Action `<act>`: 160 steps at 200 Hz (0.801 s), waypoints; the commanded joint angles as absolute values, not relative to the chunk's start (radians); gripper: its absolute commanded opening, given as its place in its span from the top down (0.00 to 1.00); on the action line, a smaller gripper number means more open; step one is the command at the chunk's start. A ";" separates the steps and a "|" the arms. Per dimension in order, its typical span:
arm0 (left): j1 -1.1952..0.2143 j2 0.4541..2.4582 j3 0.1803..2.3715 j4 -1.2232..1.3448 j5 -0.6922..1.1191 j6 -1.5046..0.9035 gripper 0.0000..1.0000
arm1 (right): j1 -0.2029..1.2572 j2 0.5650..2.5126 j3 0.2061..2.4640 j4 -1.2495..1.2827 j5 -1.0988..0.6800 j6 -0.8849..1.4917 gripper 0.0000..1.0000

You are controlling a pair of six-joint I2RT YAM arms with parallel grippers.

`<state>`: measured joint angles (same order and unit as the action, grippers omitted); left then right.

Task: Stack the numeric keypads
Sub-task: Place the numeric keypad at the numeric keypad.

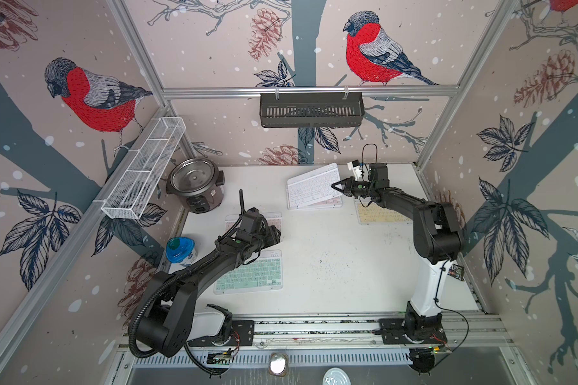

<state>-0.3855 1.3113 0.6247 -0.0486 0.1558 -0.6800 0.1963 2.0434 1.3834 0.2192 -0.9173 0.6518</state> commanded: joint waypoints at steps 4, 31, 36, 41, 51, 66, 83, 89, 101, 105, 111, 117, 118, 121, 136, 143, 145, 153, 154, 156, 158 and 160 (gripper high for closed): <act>-0.380 1.323 0.626 -0.057 0.146 -0.667 0.34 | 0.196 2.084 1.433 0.233 -0.962 0.634 0.94; -0.379 1.343 0.630 -0.052 0.151 -0.664 0.35 | 0.189 2.112 1.449 0.222 -0.959 0.635 0.94; -0.378 1.346 0.629 -0.051 0.151 -0.664 0.34 | 0.187 2.117 1.452 0.220 -0.958 0.635 0.94; -0.378 1.350 0.630 -0.050 0.152 -0.664 0.34 | 0.186 2.121 1.453 0.219 -0.956 0.637 0.94; -0.377 1.355 0.630 -0.048 0.154 -0.664 0.35 | 0.181 2.126 1.455 0.216 -0.954 0.638 0.94; -0.376 1.361 0.632 -0.045 0.158 -0.664 0.35 | 0.175 2.135 1.460 0.205 -0.950 0.637 0.93; -0.376 1.368 0.634 -0.044 0.159 -0.666 0.35 | 0.173 2.154 1.481 0.165 -0.946 0.618 0.88; -0.377 1.371 0.634 -0.043 0.159 -0.666 0.35 | 0.173 2.160 1.488 0.154 -0.943 0.613 0.88; -0.377 1.377 0.638 -0.045 0.161 -0.664 0.34 | 0.173 2.170 1.496 0.139 -0.938 0.607 0.87; -0.376 1.380 0.639 -0.044 0.162 -0.664 0.35 | 0.173 2.175 1.497 0.140 -0.938 0.607 0.86; -0.376 1.382 0.641 -0.044 0.163 -0.664 0.35 | 0.173 2.180 1.499 0.139 -0.937 0.609 0.85; -0.376 1.385 0.642 -0.044 0.164 -0.663 0.35 | 0.173 2.184 1.501 0.137 -0.936 0.609 0.85; -0.376 1.385 0.642 -0.044 0.164 -0.664 0.35 | 0.173 2.186 1.502 0.137 -0.937 0.609 0.85; -0.376 1.386 0.643 -0.044 0.164 -0.664 0.35 | 0.173 2.188 1.503 0.136 -0.936 0.609 0.85; -0.376 1.390 0.647 -0.046 0.165 -0.664 0.35 | 0.173 2.196 1.508 0.132 -0.929 0.611 0.80; -0.376 1.391 0.648 -0.047 0.164 -0.663 0.35 | 0.172 2.197 1.508 0.132 -0.926 0.611 0.78; -0.377 1.392 0.649 -0.047 0.165 -0.663 0.35 | 0.171 2.196 1.509 0.132 -0.926 0.611 0.77; -0.376 1.394 0.650 -0.048 0.166 -0.663 0.35 | 0.172 2.198 1.510 0.130 -0.923 0.609 0.75; -0.376 1.394 0.649 -0.048 0.166 -0.663 0.35 | 0.172 2.198 1.510 0.130 -0.923 0.609 0.75; -0.377 1.394 0.650 -0.048 0.165 -0.663 0.35 | 0.171 2.197 1.510 0.128 -0.921 0.608 0.75; -0.376 1.394 0.651 -0.047 0.165 -0.662 0.35 | 0.170 2.198 1.511 0.128 -0.921 0.608 0.75; -0.376 1.395 0.652 -0.046 0.166 -0.662 0.35 | 0.170 2.198 1.512 0.126 -0.921 0.606 0.75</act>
<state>-0.3794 1.3903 0.6422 -0.0490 0.1570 -0.6720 0.1715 2.1944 1.4990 0.1226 -0.9272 0.6258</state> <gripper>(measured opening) 0.653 0.251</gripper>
